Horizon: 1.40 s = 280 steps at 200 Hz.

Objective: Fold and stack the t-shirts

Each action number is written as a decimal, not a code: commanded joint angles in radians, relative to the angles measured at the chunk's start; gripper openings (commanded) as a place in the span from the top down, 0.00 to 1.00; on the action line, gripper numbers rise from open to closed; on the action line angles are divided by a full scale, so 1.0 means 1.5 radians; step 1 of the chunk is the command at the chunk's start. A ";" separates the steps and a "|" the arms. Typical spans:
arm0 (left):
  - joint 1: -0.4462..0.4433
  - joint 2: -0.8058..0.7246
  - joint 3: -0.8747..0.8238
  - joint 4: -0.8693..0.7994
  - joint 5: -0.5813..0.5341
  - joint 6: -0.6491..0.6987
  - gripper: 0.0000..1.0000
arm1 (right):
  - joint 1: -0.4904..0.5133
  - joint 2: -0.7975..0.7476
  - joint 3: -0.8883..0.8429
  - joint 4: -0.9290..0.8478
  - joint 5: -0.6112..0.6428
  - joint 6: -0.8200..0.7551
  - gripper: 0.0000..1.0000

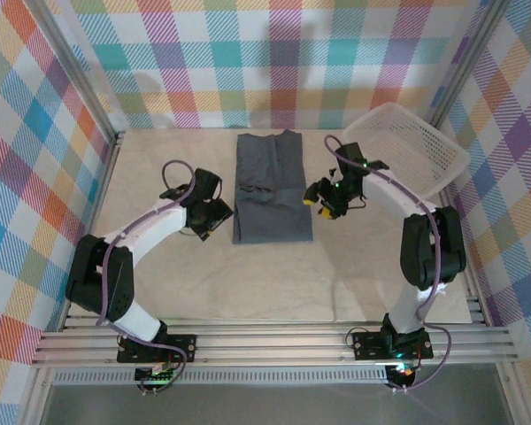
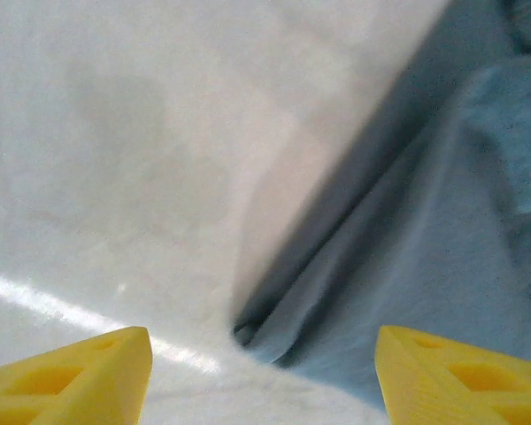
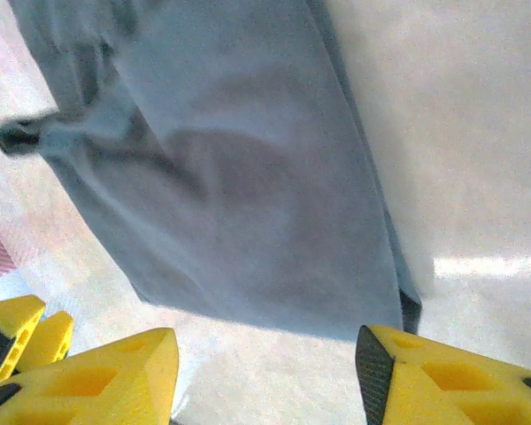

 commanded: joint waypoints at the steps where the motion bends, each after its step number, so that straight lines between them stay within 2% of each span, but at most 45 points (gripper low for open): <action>1: -0.003 -0.061 -0.062 0.006 0.038 -0.042 0.32 | 0.028 -0.027 -0.056 0.056 -0.071 -0.012 0.43; 17: -0.002 -0.074 -0.074 0.023 0.052 -0.025 0.31 | 0.030 -0.046 -0.071 0.053 -0.068 -0.028 0.41; 36: -0.001 -0.048 -0.090 0.094 0.122 -0.021 0.29 | 0.024 -0.061 -0.087 0.064 -0.064 -0.039 0.38; 55: -0.009 -0.025 -0.114 0.137 0.144 -0.049 0.29 | 0.020 -0.061 -0.090 0.068 -0.051 -0.043 0.37; 71: -0.017 -0.027 -0.139 0.187 0.139 -0.083 0.30 | 0.014 -0.055 -0.092 0.062 -0.036 -0.047 0.37; 97: -0.020 -0.012 -0.131 0.189 0.130 -0.102 0.30 | -0.002 -0.029 -0.105 0.066 -0.047 -0.046 0.39; 141: -0.034 0.007 -0.150 0.216 0.139 -0.117 0.31 | -0.002 -0.032 -0.127 0.043 0.016 -0.034 0.39; 182: -0.040 0.037 -0.153 0.252 0.150 -0.120 0.34 | 0.000 0.006 -0.135 0.062 -0.015 -0.038 0.40; 198: -0.041 0.059 -0.132 0.232 0.154 -0.113 0.36 | 0.007 0.014 -0.137 0.075 -0.021 -0.024 0.41; 257: -0.038 0.097 -0.107 0.238 0.127 -0.084 0.49 | 0.082 0.063 -0.126 0.106 -0.018 0.047 0.44; 280: -0.034 0.104 -0.085 0.227 0.104 -0.069 0.65 | 0.097 0.093 -0.098 0.109 0.002 0.064 0.51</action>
